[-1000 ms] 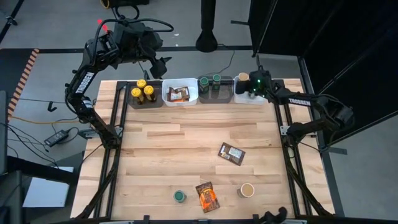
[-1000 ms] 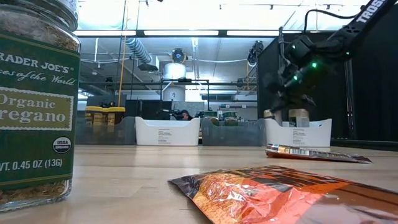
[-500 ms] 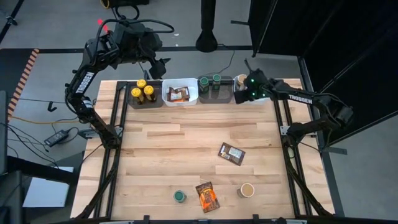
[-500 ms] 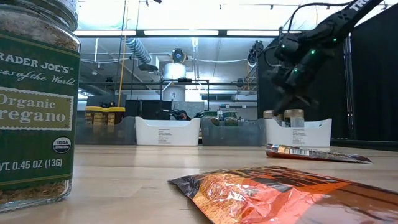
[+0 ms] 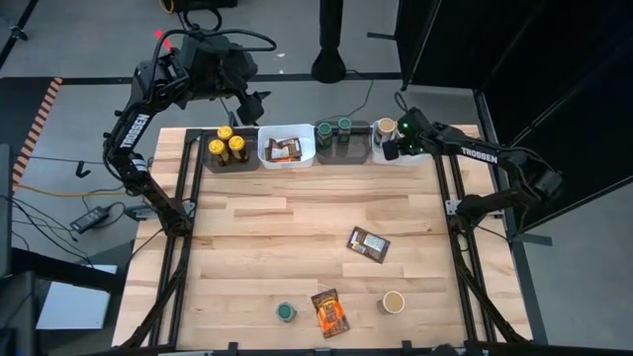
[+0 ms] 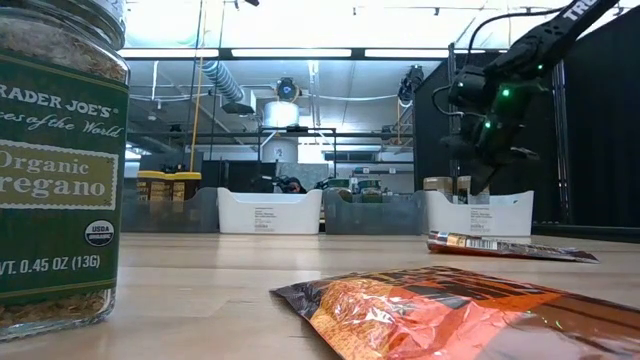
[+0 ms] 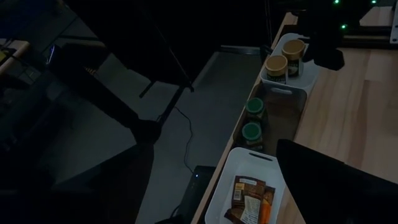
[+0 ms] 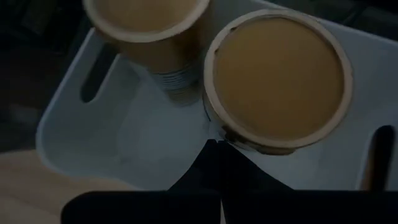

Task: Sort spices by type
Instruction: Adjust the brown seasoning bottles in the right white bin, then put the brown seasoning bottle into the right white bin

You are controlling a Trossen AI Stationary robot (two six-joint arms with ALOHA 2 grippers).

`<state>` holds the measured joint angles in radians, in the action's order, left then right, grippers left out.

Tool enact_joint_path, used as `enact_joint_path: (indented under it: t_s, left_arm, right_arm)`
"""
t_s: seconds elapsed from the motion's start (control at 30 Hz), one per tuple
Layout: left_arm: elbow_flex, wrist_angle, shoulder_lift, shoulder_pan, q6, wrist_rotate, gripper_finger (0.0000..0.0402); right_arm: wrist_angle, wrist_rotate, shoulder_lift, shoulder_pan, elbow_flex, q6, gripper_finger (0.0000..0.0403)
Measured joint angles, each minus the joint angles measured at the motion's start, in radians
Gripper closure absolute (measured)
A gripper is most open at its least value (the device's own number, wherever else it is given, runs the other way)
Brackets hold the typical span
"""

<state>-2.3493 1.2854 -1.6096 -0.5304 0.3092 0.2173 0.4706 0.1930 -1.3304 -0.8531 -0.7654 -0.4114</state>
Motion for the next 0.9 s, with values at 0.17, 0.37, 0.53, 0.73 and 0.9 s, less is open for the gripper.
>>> enact_joint_path:
  t_s: [0.17, 0.37, 0.53, 0.73, 0.9]
  left_arm:
    - [0.000, 0.000, 0.000, 0.000, 0.000, 0.000, 0.0055]
    - [0.000, -0.001, 0.000, 0.000, 0.000, 0.000, 0.0055]
    - [0.000, -0.001, 0.000, 0.000, 0.000, 0.000, 0.0055]
    - [0.000, 0.000, 0.000, 0.000, 0.000, 0.000, 0.0055]
    - [0.000, 0.000, 0.000, 0.000, 0.001, 0.000, 0.0055]
  right_arm:
    - [0.000, 0.052, 0.000, -0.032, 0.000, 0.027, 0.0402]
    - [-0.007, 0.126, 0.000, -0.057, 0.000, 0.033, 0.0402]
    - [-0.018, 0.134, 0.000, -0.061, -0.010, 0.035, 0.0402]
    - [0.104, 0.110, 0.000, -0.047, -0.154, 0.094, 0.0396]
    - [0.288, -0.194, 0.044, 0.036, -0.292, 0.217, 0.0387]
